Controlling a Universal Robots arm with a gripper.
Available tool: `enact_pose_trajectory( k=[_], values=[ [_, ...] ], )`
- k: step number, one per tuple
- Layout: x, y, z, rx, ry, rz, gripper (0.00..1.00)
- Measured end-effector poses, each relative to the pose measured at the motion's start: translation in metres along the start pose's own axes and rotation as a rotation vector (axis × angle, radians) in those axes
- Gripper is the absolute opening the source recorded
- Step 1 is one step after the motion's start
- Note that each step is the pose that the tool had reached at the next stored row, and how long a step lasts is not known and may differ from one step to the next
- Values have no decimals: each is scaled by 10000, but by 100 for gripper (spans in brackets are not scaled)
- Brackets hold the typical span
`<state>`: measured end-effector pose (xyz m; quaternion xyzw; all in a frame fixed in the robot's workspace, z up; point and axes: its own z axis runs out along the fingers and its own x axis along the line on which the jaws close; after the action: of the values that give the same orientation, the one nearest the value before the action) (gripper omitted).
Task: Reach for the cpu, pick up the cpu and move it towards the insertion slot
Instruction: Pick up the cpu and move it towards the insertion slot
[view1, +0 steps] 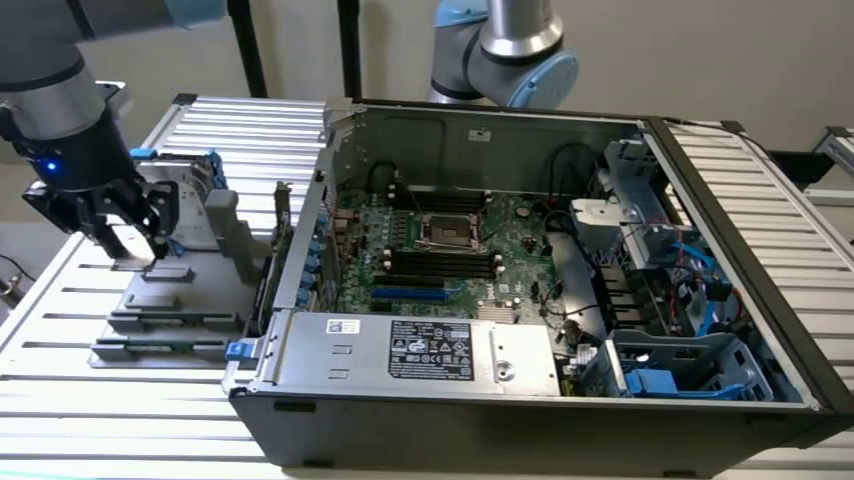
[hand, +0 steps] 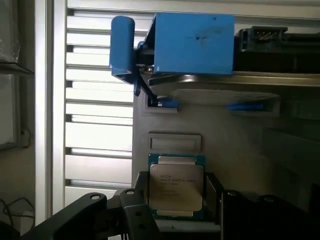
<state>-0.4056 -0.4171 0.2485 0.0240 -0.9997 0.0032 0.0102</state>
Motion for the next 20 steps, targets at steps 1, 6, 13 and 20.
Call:
enact_pose_trajectory(
  k=[1, 6, 13, 20],
  values=[
    [-6, -1, -49, -1, 7, -1, 55],
    [-66, -5, -276, -2, 39, 0, 55],
    [-259, -16, -597, -4, 72, -1, 55],
    [-542, -31, -921, -6, 95, -2, 55]
  ],
)
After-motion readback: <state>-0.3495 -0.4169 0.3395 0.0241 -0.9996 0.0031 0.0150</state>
